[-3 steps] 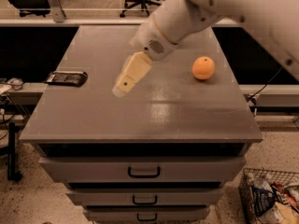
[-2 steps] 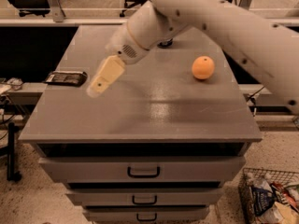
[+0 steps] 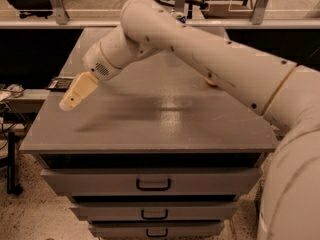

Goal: Pick rxbar chocolate

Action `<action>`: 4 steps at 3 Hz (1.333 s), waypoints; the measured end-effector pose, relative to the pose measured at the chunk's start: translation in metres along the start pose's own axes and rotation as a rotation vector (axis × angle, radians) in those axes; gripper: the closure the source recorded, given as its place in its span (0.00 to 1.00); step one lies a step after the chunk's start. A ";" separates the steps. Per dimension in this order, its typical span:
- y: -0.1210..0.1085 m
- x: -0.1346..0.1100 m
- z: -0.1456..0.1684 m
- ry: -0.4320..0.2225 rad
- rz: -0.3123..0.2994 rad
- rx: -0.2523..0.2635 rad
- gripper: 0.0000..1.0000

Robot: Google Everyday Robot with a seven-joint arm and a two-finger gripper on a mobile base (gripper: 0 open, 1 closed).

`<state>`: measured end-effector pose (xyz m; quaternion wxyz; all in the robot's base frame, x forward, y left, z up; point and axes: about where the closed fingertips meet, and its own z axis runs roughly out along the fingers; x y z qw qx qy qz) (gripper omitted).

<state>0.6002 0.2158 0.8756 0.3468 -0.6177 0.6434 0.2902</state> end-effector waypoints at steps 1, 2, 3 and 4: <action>-0.017 -0.001 0.032 -0.019 -0.014 0.021 0.00; -0.033 0.003 0.056 -0.024 -0.019 0.032 0.00; -0.043 0.007 0.074 -0.023 -0.011 0.028 0.18; -0.047 0.011 0.081 -0.025 0.003 0.027 0.43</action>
Offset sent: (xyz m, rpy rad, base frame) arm 0.0642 0.0567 -0.0525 0.0279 -0.0540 -0.0278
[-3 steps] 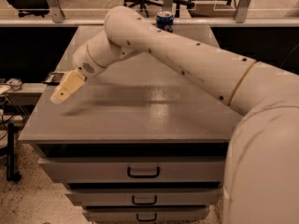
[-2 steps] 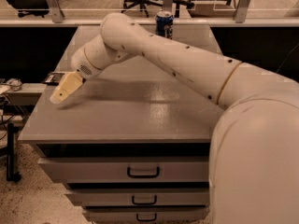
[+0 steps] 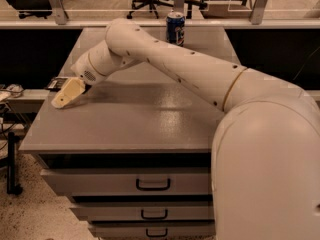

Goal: Pick rxbar chocolate

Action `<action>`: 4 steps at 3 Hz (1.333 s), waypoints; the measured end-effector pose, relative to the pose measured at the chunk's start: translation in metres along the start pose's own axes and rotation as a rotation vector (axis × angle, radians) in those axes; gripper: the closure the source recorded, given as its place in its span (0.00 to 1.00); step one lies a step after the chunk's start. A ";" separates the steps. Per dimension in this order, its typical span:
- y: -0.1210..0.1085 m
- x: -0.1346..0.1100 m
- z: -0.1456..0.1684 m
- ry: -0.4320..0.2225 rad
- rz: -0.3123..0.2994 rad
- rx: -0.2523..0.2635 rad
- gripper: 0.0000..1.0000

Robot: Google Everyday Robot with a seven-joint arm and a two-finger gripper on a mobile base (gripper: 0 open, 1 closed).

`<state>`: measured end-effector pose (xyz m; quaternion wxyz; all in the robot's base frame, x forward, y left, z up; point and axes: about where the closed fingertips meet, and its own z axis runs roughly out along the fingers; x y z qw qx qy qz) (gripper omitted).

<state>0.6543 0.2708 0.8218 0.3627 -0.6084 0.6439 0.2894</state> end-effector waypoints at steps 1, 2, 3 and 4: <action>0.000 -0.004 -0.002 0.000 0.000 0.000 0.64; -0.001 -0.007 -0.005 0.000 0.000 0.000 0.88; -0.001 -0.009 -0.006 0.000 0.000 0.000 1.00; -0.001 -0.010 -0.007 0.000 0.000 0.000 1.00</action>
Offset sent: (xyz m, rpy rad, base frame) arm -0.0063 -0.0298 0.0207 0.0453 -0.0387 -0.0250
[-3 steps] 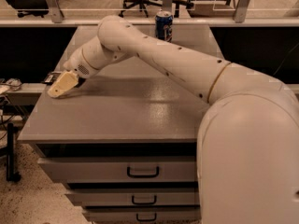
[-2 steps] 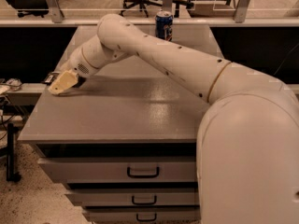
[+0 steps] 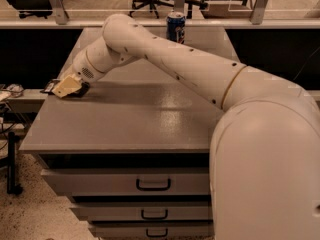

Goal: Pick rxbar chocolate

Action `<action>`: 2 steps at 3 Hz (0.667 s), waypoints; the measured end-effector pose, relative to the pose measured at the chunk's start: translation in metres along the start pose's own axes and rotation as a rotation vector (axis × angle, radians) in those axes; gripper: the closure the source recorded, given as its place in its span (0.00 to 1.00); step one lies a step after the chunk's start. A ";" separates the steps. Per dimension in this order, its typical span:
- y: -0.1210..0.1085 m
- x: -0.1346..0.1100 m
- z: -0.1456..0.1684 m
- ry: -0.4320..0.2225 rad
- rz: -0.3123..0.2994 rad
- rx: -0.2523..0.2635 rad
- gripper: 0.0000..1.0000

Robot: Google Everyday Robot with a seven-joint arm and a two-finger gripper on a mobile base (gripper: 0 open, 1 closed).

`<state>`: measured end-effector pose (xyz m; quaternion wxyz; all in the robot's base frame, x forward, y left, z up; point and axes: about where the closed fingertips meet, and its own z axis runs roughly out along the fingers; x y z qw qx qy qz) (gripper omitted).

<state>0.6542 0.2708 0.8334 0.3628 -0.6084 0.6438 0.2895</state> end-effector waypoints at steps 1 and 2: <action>0.000 -0.008 -0.045 -0.029 -0.036 0.065 1.00; -0.011 -0.016 -0.127 -0.070 -0.068 0.202 1.00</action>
Offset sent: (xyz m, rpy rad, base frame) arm 0.0034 -0.1998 0.1675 0.1140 -0.3298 -0.2765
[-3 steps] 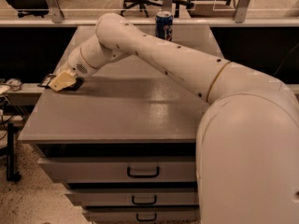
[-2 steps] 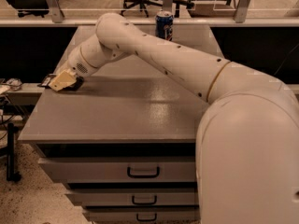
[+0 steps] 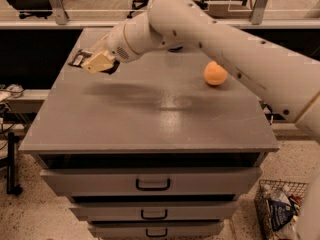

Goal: Pick rxbar chocolate

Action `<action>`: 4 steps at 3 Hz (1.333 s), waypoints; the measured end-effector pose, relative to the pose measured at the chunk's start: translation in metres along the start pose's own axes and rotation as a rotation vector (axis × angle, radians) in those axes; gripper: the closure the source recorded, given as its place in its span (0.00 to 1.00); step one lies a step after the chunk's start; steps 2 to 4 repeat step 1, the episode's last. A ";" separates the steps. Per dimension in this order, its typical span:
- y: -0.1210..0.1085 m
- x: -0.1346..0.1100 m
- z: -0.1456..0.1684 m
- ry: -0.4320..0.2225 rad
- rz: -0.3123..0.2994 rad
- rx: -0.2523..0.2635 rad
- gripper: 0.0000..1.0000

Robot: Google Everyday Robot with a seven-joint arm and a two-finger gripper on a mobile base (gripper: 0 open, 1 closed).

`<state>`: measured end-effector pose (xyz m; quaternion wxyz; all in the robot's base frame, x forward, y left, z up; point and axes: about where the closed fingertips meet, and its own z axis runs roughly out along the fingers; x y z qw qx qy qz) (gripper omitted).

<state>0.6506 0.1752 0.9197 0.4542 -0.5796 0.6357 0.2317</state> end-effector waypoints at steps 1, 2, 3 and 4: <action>-0.029 -0.001 -0.081 -0.042 0.016 0.137 1.00; -0.029 -0.001 -0.081 -0.042 0.016 0.137 1.00; -0.029 -0.001 -0.081 -0.042 0.016 0.137 1.00; -0.029 -0.001 -0.081 -0.042 0.016 0.137 1.00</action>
Offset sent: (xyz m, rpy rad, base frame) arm 0.0000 0.0000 0.0000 0.0000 0.0000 0.0000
